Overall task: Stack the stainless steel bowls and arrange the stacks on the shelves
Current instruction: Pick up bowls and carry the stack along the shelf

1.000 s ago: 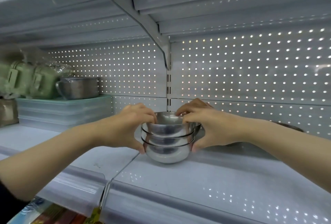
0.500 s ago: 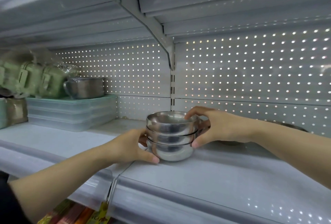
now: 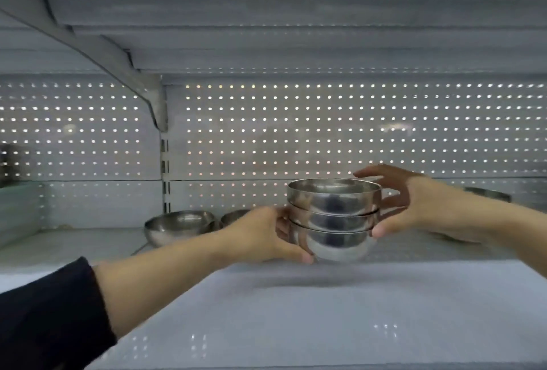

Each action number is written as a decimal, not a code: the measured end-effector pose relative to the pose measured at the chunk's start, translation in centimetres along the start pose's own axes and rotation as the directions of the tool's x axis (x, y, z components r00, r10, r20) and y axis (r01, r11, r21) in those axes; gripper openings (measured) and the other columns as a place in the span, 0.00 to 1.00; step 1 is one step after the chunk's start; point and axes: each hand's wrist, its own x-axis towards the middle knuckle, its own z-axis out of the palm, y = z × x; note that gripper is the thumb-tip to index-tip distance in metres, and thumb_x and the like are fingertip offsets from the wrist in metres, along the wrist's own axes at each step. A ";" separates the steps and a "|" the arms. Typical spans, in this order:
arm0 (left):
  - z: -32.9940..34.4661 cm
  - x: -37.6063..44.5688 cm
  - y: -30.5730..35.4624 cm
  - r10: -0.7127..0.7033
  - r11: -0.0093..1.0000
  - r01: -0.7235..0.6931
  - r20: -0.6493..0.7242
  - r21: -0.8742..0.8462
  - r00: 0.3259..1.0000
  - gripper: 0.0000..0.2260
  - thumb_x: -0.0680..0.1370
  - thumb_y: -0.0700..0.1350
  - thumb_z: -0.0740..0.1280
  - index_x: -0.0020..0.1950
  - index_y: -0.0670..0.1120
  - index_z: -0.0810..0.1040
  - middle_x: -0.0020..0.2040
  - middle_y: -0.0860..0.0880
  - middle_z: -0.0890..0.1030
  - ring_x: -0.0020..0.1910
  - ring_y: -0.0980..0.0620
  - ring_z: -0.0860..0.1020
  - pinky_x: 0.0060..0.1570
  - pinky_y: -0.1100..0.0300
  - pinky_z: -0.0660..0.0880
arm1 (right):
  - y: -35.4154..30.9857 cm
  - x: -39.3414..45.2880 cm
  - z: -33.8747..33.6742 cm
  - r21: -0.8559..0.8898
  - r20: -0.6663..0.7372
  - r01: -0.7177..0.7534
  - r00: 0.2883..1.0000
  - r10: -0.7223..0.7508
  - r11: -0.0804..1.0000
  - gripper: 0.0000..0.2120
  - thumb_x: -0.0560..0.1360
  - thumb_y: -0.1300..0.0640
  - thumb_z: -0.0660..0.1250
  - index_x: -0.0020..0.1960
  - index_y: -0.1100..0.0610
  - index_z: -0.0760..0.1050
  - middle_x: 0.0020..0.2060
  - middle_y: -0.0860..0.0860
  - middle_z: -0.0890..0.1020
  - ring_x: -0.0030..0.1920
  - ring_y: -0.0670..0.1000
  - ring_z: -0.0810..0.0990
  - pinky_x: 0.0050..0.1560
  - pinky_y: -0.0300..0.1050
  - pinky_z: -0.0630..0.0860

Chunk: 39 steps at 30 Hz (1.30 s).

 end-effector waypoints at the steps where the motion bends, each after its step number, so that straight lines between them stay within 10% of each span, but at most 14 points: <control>1: 1.6 1.6 1.0 0.023 1.000 -0.022 0.035 -0.011 0.999 0.21 0.63 0.49 0.79 0.53 0.52 0.77 0.46 0.54 0.84 0.46 0.59 0.81 0.52 0.63 0.77 | 1.1 -1.4 -1.3 -0.007 -0.008 -0.034 0.999 0.034 0.999 0.39 0.54 0.54 0.83 0.61 0.40 0.71 0.54 0.44 0.82 0.52 0.50 0.83 0.56 0.52 0.77; 5: 7.2 6.8 4.0 0.088 0.996 -0.084 0.134 -0.037 0.987 0.22 0.64 0.48 0.79 0.54 0.50 0.77 0.50 0.50 0.83 0.51 0.54 0.80 0.55 0.58 0.76 | 5.5 -5.4 -5.5 -0.025 -0.058 -0.159 0.986 0.157 0.987 0.35 0.53 0.54 0.80 0.59 0.42 0.74 0.50 0.47 0.84 0.50 0.49 0.83 0.55 0.50 0.79; 11: 11.2 10.7 5.7 0.083 0.996 -0.087 0.196 0.008 0.977 0.17 0.65 0.51 0.77 0.50 0.58 0.76 0.43 0.64 0.80 0.44 0.68 0.76 0.39 0.77 0.69 | 10.0 -7.0 -8.9 0.029 -0.106 -0.240 0.965 0.242 0.970 0.31 0.58 0.65 0.80 0.56 0.46 0.77 0.48 0.49 0.84 0.47 0.49 0.84 0.47 0.44 0.79; 26: 11.1 11.9 4.3 -0.031 0.996 0.015 0.186 0.085 0.982 0.16 0.64 0.53 0.77 0.45 0.61 0.73 0.45 0.66 0.76 0.46 0.69 0.73 0.36 0.78 0.67 | 12.3 -4.7 -8.6 -0.012 0.009 -0.195 0.981 0.195 0.981 0.26 0.59 0.52 0.80 0.52 0.36 0.76 0.49 0.45 0.84 0.50 0.46 0.83 0.46 0.33 0.77; 34: 6.5 9.9 3.8 -0.004 0.940 0.024 -0.062 0.339 0.998 0.25 0.68 0.47 0.74 0.64 0.53 0.73 0.55 0.57 0.78 0.53 0.56 0.76 0.50 0.65 0.70 | 6.3 -3.4 -8.7 -0.462 -0.112 -0.144 0.988 0.103 0.875 0.31 0.56 0.39 0.77 0.55 0.29 0.68 0.58 0.33 0.72 0.53 0.37 0.75 0.50 0.35 0.72; 39: 2.8 8.3 0.7 0.003 0.724 0.089 -0.131 0.684 0.991 0.23 0.70 0.53 0.71 0.64 0.53 0.73 0.56 0.52 0.76 0.58 0.50 0.70 0.53 0.59 0.66 | 1.0 1.0 -4.0 -0.502 -0.053 -0.021 0.999 -0.006 0.865 0.31 0.59 0.37 0.74 0.57 0.29 0.64 0.61 0.34 0.69 0.56 0.45 0.74 0.52 0.41 0.71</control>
